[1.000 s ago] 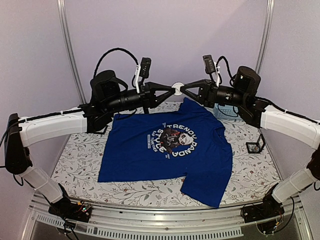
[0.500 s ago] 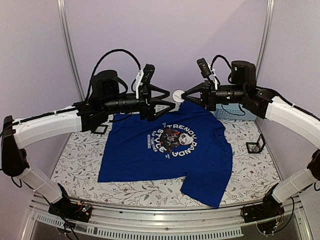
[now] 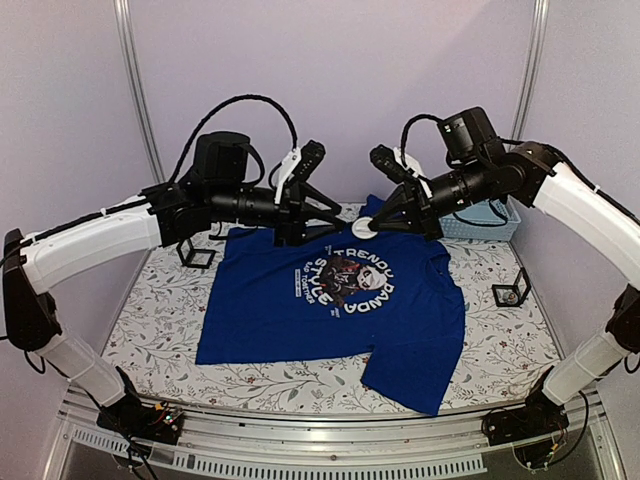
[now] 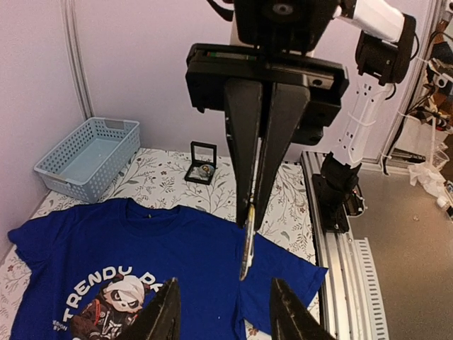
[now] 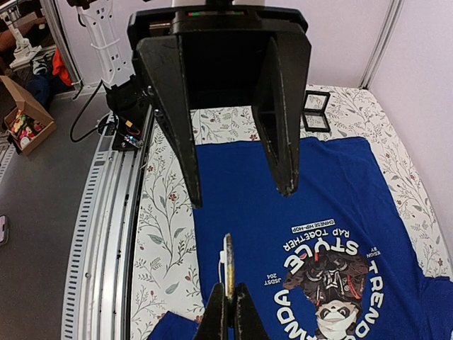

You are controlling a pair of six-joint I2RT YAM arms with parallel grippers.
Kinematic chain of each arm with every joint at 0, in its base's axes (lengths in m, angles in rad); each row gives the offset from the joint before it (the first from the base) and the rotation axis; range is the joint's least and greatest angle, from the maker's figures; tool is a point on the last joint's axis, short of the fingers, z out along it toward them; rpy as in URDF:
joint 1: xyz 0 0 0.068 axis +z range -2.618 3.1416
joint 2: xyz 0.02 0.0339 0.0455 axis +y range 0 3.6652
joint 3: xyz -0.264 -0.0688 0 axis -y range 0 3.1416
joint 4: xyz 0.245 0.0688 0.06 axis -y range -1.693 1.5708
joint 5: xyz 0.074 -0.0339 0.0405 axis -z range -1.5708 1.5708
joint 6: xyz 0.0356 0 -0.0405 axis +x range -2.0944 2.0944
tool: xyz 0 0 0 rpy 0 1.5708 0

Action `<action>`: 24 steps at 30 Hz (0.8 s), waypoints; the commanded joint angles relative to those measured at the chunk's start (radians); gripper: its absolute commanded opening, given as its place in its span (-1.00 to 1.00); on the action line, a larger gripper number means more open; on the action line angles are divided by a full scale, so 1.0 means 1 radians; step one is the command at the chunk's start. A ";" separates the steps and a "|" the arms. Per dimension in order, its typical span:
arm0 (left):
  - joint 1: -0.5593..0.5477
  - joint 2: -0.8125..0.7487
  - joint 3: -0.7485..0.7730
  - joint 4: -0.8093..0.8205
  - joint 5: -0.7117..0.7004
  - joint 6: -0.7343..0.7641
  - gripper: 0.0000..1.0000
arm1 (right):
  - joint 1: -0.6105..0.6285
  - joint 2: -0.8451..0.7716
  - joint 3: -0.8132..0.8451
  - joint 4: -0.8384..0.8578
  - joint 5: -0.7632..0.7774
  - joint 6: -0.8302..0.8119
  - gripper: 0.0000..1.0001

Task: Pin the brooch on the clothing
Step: Pass from the right arm to the left

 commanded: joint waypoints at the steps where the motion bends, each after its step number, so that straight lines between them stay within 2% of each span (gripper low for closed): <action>1: -0.006 0.039 0.051 -0.016 0.047 -0.001 -0.15 | 0.025 0.009 0.044 -0.035 0.054 -0.041 -1.00; 3: -0.010 0.057 0.064 -0.023 0.052 -0.003 -0.17 | 0.036 0.016 0.044 -0.027 0.058 -0.038 -1.00; 7: -0.014 0.065 0.081 -0.024 0.037 0.000 -0.34 | 0.046 0.021 0.044 -0.008 0.054 -0.037 -1.00; 20: -0.030 0.093 0.102 -0.023 0.041 0.000 -0.59 | 0.055 0.031 0.044 0.034 0.060 -0.022 -1.00; 24: -0.030 0.100 0.109 -0.041 0.028 0.011 -0.59 | 0.057 0.027 0.042 0.041 0.062 -0.019 -1.00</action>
